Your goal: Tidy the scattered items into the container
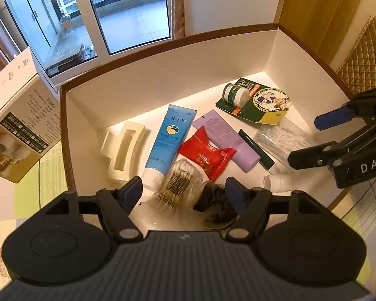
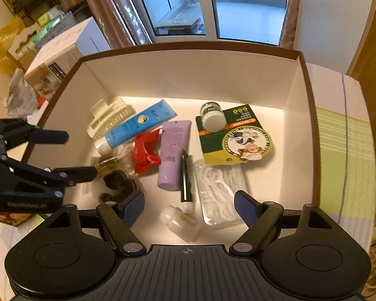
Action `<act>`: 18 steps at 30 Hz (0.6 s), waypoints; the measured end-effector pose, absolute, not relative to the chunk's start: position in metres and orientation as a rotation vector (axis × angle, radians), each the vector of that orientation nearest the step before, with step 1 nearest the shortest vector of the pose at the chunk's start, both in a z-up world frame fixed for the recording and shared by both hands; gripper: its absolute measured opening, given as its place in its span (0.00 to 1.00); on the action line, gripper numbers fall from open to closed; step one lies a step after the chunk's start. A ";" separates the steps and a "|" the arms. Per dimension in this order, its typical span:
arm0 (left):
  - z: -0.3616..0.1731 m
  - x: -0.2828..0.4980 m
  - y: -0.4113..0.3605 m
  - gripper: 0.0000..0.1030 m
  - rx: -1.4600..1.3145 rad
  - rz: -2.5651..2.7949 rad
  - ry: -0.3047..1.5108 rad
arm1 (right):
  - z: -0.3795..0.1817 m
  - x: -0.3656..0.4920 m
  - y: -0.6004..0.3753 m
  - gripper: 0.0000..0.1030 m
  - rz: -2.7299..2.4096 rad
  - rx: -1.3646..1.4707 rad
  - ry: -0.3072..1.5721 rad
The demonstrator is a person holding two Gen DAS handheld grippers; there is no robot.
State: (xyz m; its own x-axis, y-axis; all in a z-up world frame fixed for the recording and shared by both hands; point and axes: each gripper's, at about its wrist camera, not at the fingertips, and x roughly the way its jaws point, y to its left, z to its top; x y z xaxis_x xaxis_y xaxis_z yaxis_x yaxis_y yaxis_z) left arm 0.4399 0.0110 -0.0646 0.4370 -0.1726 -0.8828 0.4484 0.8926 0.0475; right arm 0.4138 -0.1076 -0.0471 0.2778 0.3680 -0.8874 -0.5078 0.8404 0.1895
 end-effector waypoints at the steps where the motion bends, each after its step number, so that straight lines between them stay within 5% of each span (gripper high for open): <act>1: -0.063 0.439 0.011 0.70 0.292 -0.391 1.053 | -0.047 0.413 -0.108 0.82 0.586 -0.150 1.147; 18: -0.038 0.415 0.006 0.79 0.289 -0.374 0.997 | -0.034 0.394 -0.114 0.82 0.514 -0.205 1.131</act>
